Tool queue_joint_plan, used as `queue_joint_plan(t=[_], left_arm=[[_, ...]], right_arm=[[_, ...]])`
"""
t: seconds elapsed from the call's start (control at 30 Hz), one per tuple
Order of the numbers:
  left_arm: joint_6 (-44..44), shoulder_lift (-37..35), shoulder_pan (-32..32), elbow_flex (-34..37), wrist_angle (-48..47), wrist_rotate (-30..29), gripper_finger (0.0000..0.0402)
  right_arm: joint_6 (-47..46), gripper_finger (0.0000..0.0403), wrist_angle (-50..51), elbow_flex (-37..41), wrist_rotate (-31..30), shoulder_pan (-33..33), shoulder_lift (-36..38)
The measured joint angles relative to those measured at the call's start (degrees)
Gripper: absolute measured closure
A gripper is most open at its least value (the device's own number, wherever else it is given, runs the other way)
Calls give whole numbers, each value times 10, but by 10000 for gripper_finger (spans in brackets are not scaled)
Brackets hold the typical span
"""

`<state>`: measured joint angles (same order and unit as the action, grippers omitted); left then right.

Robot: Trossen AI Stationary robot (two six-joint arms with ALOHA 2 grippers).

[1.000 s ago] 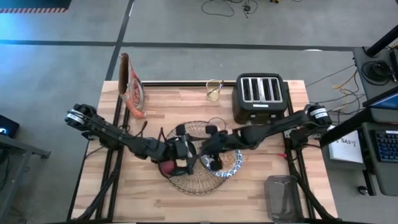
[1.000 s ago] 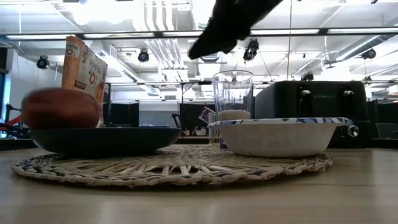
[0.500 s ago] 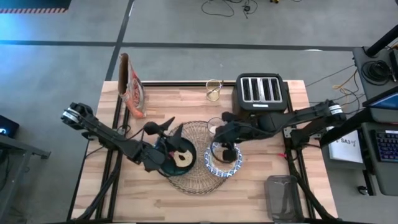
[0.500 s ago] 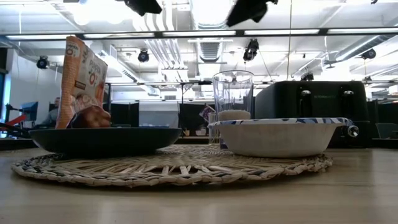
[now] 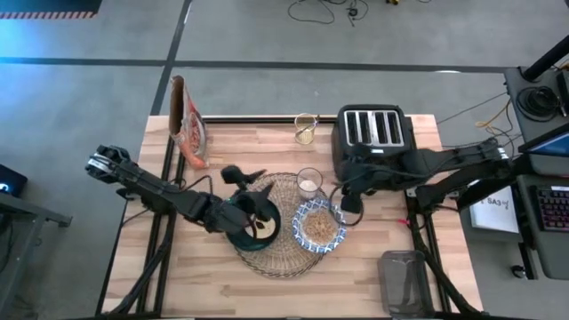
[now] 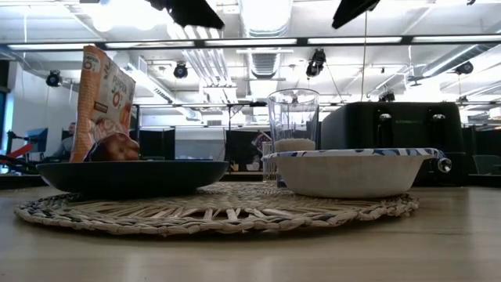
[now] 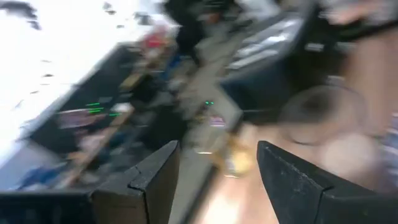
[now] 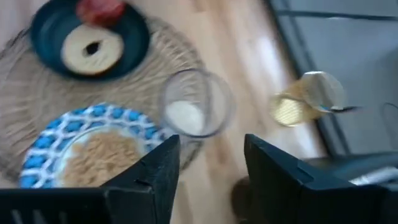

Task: Arrange a breakfast setting
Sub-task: Put the red apple on the brown table mat

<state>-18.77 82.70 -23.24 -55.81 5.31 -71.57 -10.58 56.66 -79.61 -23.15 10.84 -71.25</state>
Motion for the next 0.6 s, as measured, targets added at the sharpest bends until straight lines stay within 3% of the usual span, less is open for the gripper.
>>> queue_joint_plan(t=[0.1, 0.23, 0.37, 0.6], left_arm=[[86, -1, 19, -4, -94, 124, 207], [231, 1, 57, -41, -287, 296, 217], [297, 1, 78, -63, -410, 364, 232], [311, 1, 80, -83, -512, 469, 243]], right_arm=[[-12, 224, 3, 5, -29, -2, 27], [-39, 220, 29, 10, -58, -1, 56], [-77, 220, 54, 19, -105, -2, 88], [-120, 219, 45, 81, -106, -1, 134]])
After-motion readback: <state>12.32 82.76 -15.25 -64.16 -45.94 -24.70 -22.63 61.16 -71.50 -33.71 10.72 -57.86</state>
